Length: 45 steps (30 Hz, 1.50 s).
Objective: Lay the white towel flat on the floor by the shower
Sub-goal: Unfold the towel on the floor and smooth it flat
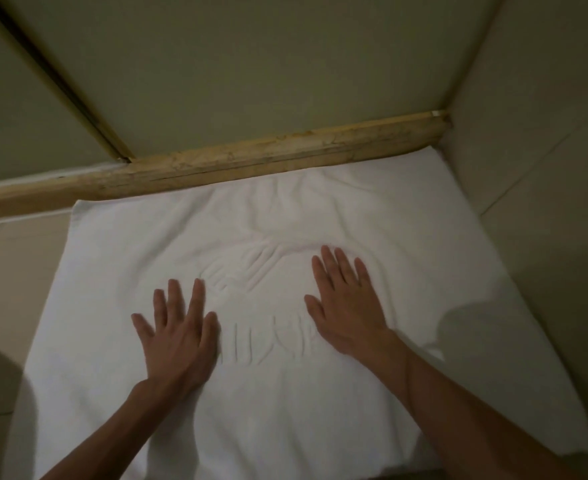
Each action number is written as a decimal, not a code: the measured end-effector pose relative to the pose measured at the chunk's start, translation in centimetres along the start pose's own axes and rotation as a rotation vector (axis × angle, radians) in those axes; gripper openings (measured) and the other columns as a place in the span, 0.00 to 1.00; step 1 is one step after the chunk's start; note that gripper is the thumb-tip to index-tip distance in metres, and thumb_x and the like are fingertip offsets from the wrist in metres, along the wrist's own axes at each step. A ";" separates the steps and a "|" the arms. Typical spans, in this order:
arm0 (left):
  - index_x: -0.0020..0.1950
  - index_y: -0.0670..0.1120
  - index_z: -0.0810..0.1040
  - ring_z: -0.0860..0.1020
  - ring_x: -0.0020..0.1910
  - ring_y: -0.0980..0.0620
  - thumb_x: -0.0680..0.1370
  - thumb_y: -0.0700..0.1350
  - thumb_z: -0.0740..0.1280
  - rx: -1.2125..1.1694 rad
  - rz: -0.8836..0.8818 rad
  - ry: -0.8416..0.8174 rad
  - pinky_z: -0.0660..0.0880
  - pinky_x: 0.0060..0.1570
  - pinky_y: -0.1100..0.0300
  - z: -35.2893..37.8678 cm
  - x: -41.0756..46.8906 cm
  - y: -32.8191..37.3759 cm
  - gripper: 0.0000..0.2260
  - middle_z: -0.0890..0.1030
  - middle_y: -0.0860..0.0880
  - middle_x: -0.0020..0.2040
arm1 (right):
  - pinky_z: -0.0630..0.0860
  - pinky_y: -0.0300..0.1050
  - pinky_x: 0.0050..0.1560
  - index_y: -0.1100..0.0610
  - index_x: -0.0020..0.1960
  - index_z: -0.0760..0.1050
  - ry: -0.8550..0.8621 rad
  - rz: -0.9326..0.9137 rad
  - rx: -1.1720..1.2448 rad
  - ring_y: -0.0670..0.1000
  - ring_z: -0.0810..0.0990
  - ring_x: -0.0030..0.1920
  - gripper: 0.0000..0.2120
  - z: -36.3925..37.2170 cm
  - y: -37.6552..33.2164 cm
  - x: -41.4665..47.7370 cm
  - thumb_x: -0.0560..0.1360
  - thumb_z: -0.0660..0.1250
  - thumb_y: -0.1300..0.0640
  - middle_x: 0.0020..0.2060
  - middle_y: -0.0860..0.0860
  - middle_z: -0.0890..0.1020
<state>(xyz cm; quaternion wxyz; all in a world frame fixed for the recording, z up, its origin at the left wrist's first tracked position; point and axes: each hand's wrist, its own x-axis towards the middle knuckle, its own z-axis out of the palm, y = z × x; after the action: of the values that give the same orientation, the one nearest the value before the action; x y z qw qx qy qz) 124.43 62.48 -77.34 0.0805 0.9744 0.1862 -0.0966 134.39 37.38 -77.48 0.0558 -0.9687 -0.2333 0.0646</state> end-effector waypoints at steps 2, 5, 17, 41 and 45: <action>0.78 0.58 0.38 0.36 0.77 0.44 0.76 0.63 0.38 -0.053 0.033 -0.004 0.37 0.71 0.36 -0.4 -0.1 0.4 0.30 0.39 0.45 0.79 | 0.43 0.57 0.75 0.57 0.77 0.52 0.003 0.001 -0.002 0.56 0.49 0.77 0.33 0.0 0.4 -0.1 0.77 0.43 0.42 0.78 0.56 0.51; 0.77 0.57 0.36 0.34 0.76 0.45 0.76 0.65 0.37 -0.070 0.147 -0.003 0.36 0.71 0.36 -0.9 0.3 3.0 0.31 0.37 0.47 0.78 | 0.44 0.58 0.75 0.58 0.77 0.54 0.014 -0.001 0.007 0.57 0.50 0.77 0.32 -0.1 0.3 -0.1 0.78 0.47 0.42 0.77 0.57 0.52; 0.77 0.56 0.36 0.32 0.75 0.46 0.78 0.62 0.35 0.126 0.296 0.001 0.36 0.72 0.37 1.5 3.1 11.6 0.29 0.35 0.48 0.78 | 0.42 0.58 0.75 0.57 0.78 0.49 -0.006 0.000 -0.011 0.56 0.46 0.77 0.32 -0.1 1.3 -0.3 0.79 0.43 0.41 0.78 0.56 0.49; 0.76 0.58 0.34 0.28 0.74 0.48 0.75 0.67 0.34 0.098 0.447 -0.014 0.32 0.70 0.37 2.2 3.7 16.4 0.31 0.31 0.50 0.77 | 0.44 0.54 0.75 0.53 0.78 0.51 0.002 0.188 -0.017 0.54 0.49 0.77 0.34 -1.3 13.7 -2.2 0.76 0.41 0.39 0.78 0.54 0.50; 0.76 0.58 0.34 0.28 0.74 0.48 0.75 0.66 0.34 0.101 0.439 -0.015 0.32 0.71 0.38 2.0 3.6 16.6 0.31 0.32 0.50 0.77 | 0.49 0.52 0.74 0.54 0.77 0.54 0.002 0.242 -0.024 0.57 0.53 0.77 0.36 -1.7 16.4 -2.7 0.74 0.39 0.38 0.77 0.56 0.54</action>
<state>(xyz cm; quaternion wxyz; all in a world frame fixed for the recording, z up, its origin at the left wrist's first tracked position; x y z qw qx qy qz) 133.65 48.07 -78.05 0.0521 0.9936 -0.0362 -0.0929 139.53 21.46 -77.77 0.0360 -0.9904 -0.1155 0.0670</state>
